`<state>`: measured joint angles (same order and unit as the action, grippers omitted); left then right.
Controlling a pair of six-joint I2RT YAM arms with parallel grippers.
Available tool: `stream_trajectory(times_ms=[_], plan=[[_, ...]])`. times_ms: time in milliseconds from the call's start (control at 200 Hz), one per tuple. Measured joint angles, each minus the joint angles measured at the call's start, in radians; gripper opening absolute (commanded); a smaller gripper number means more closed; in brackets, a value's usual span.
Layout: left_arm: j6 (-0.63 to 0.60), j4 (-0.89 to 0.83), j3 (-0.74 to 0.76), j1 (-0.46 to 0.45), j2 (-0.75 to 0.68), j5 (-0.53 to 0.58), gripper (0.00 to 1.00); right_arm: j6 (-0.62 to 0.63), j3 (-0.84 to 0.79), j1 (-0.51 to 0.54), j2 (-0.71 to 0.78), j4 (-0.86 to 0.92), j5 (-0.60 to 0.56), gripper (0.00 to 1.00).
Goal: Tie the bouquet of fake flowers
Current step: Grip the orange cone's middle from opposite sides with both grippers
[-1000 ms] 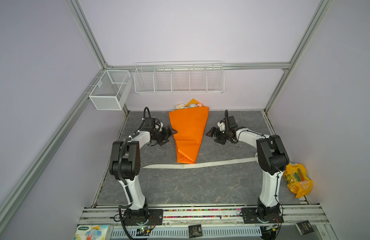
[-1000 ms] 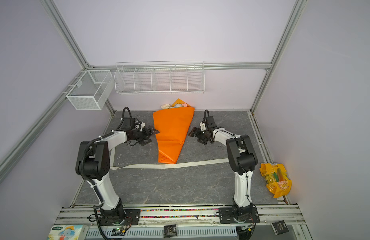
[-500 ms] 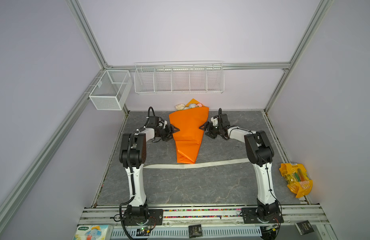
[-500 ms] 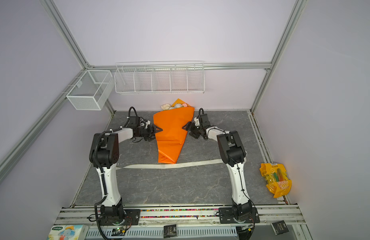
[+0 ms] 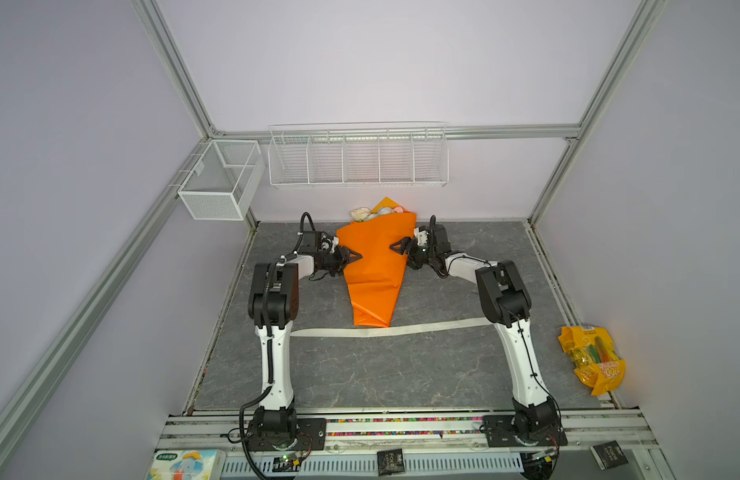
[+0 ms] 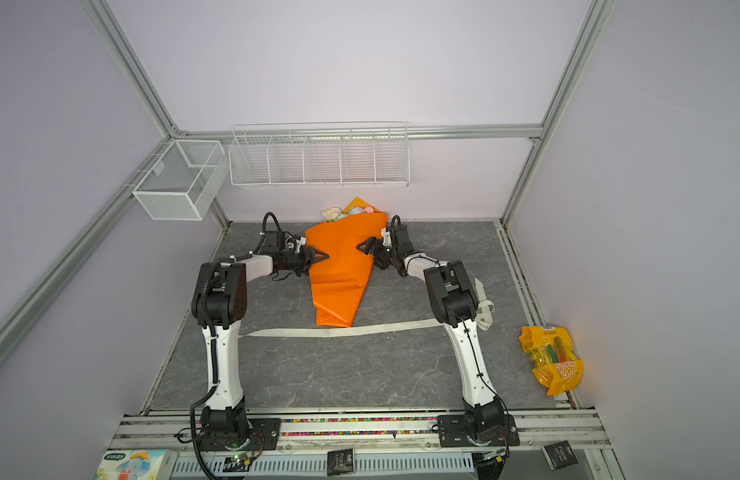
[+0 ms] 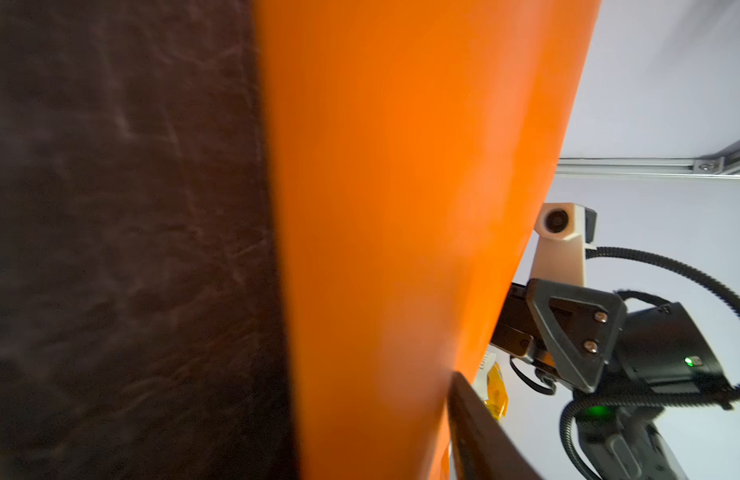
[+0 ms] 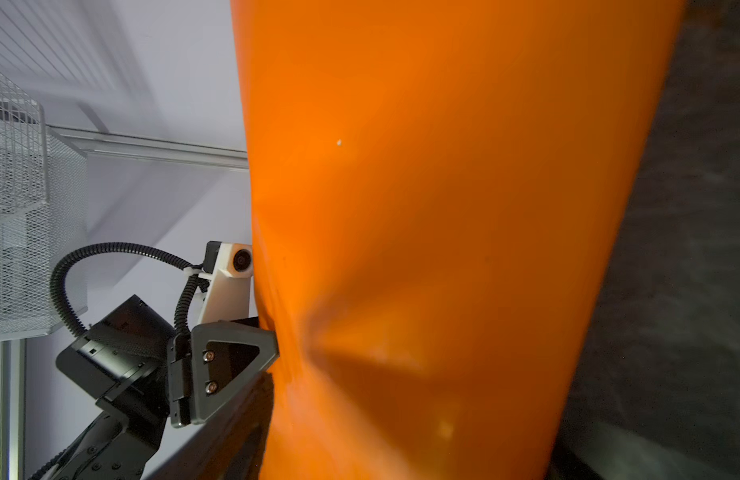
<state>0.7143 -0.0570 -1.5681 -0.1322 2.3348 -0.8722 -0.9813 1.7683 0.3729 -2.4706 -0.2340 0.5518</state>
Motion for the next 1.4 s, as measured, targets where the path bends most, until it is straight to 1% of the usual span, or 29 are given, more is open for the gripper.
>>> stream_trajectory(times_ms=[30,80,130,185,225,260,315,335,375,495,645,835,930,1100,1290,1400], plan=[[0.008,0.006,-0.001,-0.001,0.005,-0.004,0.29,-0.007,0.003,0.000,-0.009,-0.019,0.003,0.70],[0.013,0.021,-0.002,-0.003,0.017,-0.006,0.27,-0.025,0.008,0.002,-0.023,-0.045,0.010,0.64],[0.033,0.041,-0.002,-0.005,0.028,-0.018,0.18,-0.036,0.018,0.002,-0.044,-0.079,0.026,0.59],[0.046,0.060,-0.001,-0.010,0.035,-0.018,0.14,-0.061,0.028,0.003,-0.060,-0.095,0.033,0.48],[0.067,0.068,0.000,-0.013,0.039,-0.022,0.10,-0.064,0.034,0.003,-0.068,-0.100,0.040,0.44],[0.080,0.075,0.003,-0.015,0.040,-0.021,0.06,-0.070,0.034,0.003,-0.072,-0.100,0.044,0.37],[0.096,0.092,0.010,-0.017,0.040,-0.023,0.03,-0.084,0.035,0.003,-0.073,-0.088,0.044,0.32],[0.109,0.100,0.014,-0.018,0.038,-0.023,0.00,-0.081,0.035,0.003,-0.073,-0.085,0.044,0.30],[0.123,0.115,0.021,-0.019,0.035,-0.023,0.00,-0.084,0.035,0.003,-0.073,-0.077,0.044,0.26],[0.186,0.179,0.064,-0.020,0.010,-0.023,0.00,-0.080,0.035,0.000,-0.073,-0.064,0.051,0.17],[0.296,0.293,0.148,-0.026,-0.063,-0.021,0.00,-0.076,-0.001,-0.005,-0.035,-0.047,0.056,0.15],[0.384,0.381,0.220,-0.045,-0.180,-0.003,0.00,-0.069,-0.096,-0.020,0.101,-0.042,0.066,0.14],[0.405,0.416,0.262,-0.061,-0.233,0.015,0.00,-0.064,-0.153,-0.030,0.172,-0.058,0.071,0.13],[0.412,0.453,0.360,-0.105,-0.303,0.058,0.00,-0.043,-0.304,-0.046,0.282,-0.095,0.077,0.13],[0.422,0.516,0.480,-0.171,-0.330,0.110,0.00,0.015,-0.484,-0.056,0.374,-0.092,0.078,0.13],[0.428,0.570,0.557,-0.231,-0.338,0.150,0.00,0.062,-0.587,-0.062,0.439,-0.076,0.077,0.12]])
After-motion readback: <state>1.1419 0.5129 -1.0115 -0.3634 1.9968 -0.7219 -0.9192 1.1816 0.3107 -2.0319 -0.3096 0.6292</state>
